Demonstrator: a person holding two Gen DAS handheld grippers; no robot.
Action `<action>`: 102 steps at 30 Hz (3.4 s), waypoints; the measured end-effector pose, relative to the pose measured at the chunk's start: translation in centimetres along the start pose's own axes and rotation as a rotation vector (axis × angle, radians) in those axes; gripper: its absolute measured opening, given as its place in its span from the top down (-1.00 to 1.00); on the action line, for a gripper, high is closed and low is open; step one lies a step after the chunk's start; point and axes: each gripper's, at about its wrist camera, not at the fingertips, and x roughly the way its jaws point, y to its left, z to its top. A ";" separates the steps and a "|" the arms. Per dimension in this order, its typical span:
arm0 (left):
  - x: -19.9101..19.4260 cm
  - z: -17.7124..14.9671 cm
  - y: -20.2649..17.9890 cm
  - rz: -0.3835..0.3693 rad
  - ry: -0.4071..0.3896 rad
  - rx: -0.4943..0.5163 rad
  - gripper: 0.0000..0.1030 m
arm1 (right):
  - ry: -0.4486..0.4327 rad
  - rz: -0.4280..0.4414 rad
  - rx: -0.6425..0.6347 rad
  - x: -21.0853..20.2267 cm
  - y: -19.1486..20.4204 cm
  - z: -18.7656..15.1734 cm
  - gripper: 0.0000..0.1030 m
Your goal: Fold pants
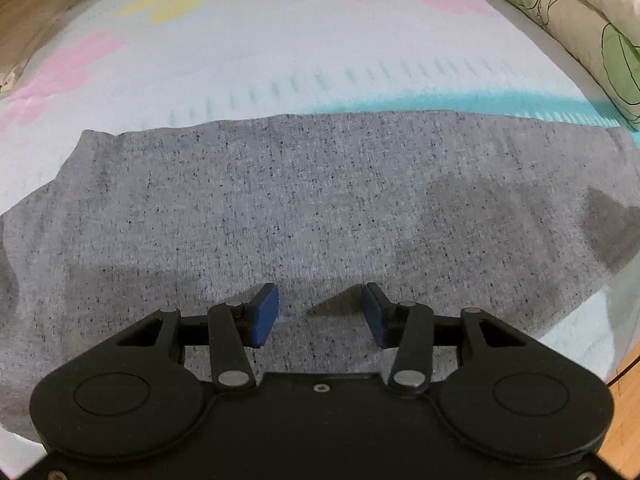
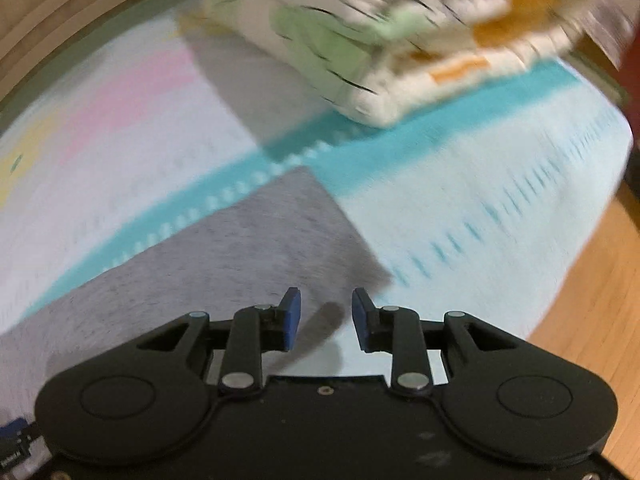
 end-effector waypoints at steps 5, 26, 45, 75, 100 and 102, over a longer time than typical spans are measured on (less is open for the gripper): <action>0.3 0.2 -0.2 0.009 -0.006 -0.007 -0.05 | 0.031 0.033 0.105 1.6 -1.7 -0.6 0.39; -0.2 2.9 -3.4 -0.053 -0.069 0.018 -0.03 | -0.075 0.146 0.168 5.7 -2.8 0.2 0.14; 5.5 9.8 -11.3 -0.120 0.044 -0.082 0.58 | -0.122 0.120 0.009 1.7 1.4 2.0 0.78; -2.5 5.3 12.8 0.106 -0.091 -0.325 0.56 | -0.245 0.426 -0.647 -9.4 32.6 -16.4 0.78; -1.9 2.4 6.4 -0.072 -0.037 -0.058 0.55 | -0.089 0.354 -0.348 -5.8 25.5 -14.5 0.39; -1.1 1.2 5.3 -0.083 0.018 -0.013 0.55 | -0.043 0.282 -0.314 -3.9 24.5 -14.5 0.51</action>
